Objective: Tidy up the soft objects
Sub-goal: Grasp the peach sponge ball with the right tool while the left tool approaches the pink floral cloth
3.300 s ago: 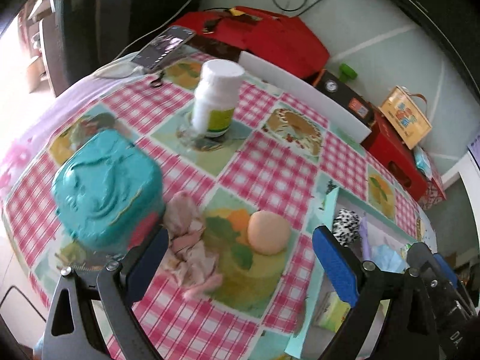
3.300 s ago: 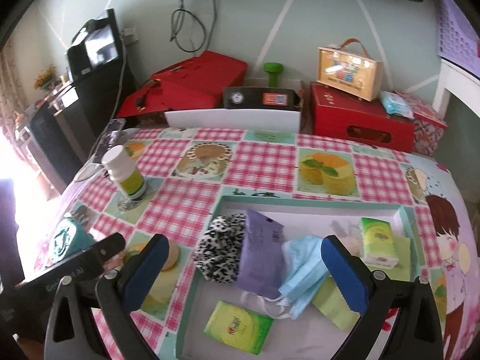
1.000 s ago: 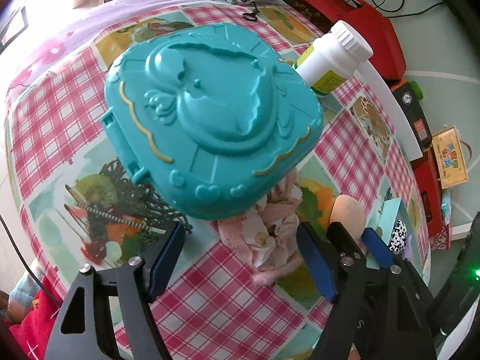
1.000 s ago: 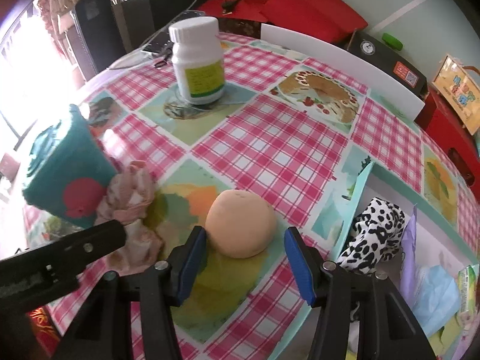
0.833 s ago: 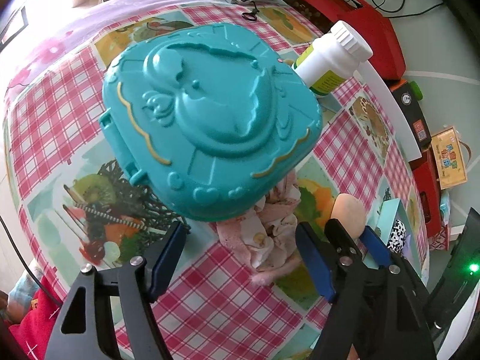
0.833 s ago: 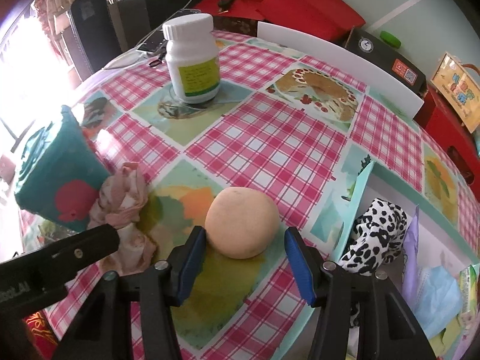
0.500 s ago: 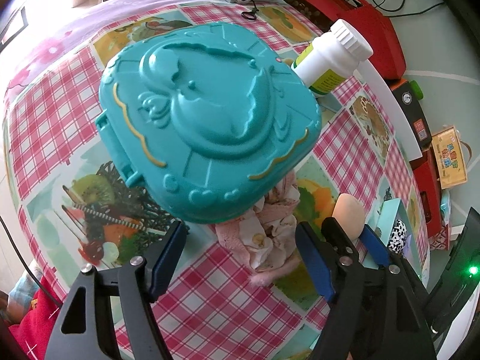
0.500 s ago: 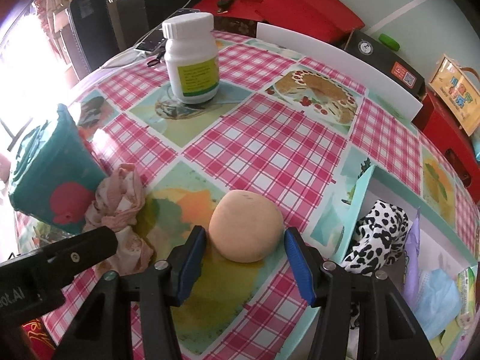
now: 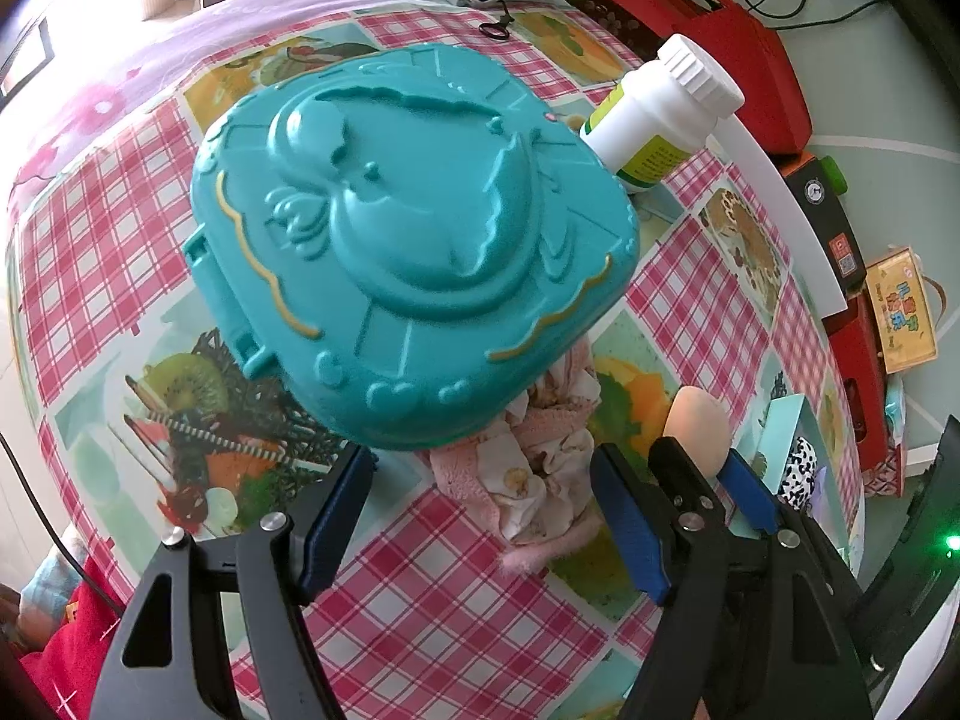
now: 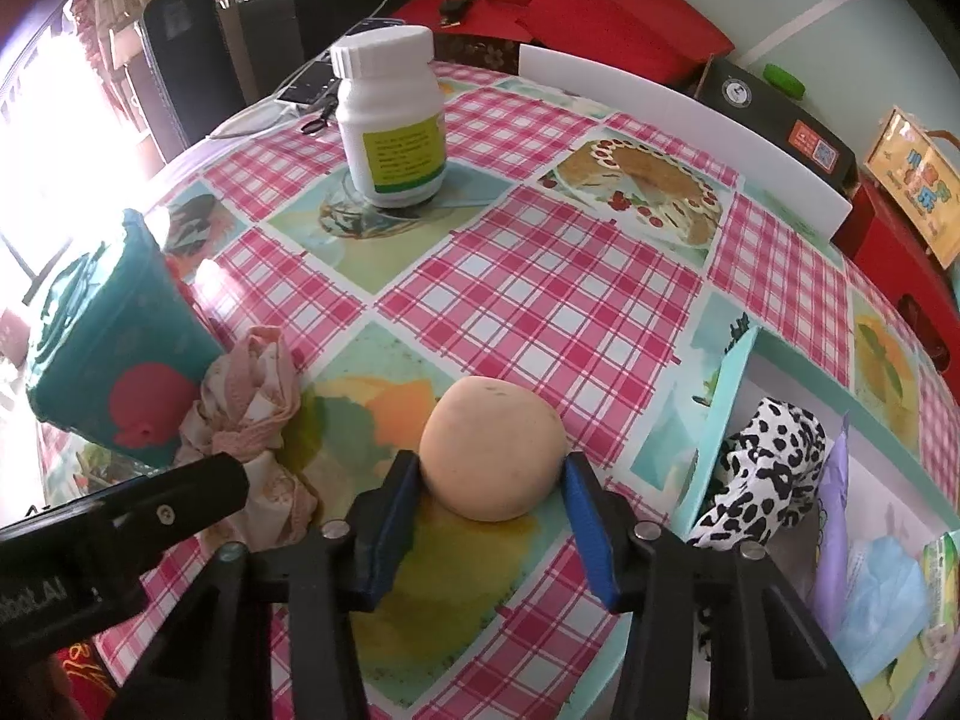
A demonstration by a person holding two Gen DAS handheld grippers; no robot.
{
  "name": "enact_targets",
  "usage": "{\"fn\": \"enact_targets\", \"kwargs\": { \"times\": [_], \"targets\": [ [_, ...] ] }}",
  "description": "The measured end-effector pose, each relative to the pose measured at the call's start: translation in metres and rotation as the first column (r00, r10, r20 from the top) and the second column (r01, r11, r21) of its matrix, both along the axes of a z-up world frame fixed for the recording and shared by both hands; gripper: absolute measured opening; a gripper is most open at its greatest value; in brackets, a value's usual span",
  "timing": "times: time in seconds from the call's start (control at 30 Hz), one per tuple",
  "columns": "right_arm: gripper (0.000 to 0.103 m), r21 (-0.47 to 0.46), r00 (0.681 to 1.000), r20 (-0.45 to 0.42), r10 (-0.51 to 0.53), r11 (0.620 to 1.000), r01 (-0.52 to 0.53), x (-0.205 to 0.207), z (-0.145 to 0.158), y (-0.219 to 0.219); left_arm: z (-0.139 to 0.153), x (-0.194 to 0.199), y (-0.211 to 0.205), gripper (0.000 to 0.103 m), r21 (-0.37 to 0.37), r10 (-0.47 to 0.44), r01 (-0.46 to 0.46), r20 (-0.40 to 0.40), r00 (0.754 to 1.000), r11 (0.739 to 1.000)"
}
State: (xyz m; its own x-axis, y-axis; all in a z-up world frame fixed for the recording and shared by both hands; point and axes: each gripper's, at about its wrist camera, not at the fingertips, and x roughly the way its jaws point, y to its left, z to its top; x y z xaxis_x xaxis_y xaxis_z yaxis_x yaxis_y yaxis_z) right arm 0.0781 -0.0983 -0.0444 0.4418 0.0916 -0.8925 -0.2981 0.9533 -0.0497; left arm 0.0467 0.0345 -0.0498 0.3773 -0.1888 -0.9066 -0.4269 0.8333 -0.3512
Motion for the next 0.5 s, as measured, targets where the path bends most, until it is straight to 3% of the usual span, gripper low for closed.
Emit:
{"fn": "enact_targets", "kwargs": {
  "times": [0.3, 0.5],
  "targets": [
    [0.052, 0.023, 0.999, -0.024, -0.023, 0.999, 0.024, -0.009, 0.004, -0.008, 0.000, -0.001, -0.007, 0.066, 0.079, -0.027, 0.026, 0.017, 0.999, 0.997],
    [0.052, 0.035, 0.999, -0.023, -0.034, 0.999, 0.035, -0.011, 0.008, -0.013, 0.001, -0.007, -0.007, 0.040, 0.113, -0.024, 0.020, 0.028, 0.999, 0.993]
  ]
}}
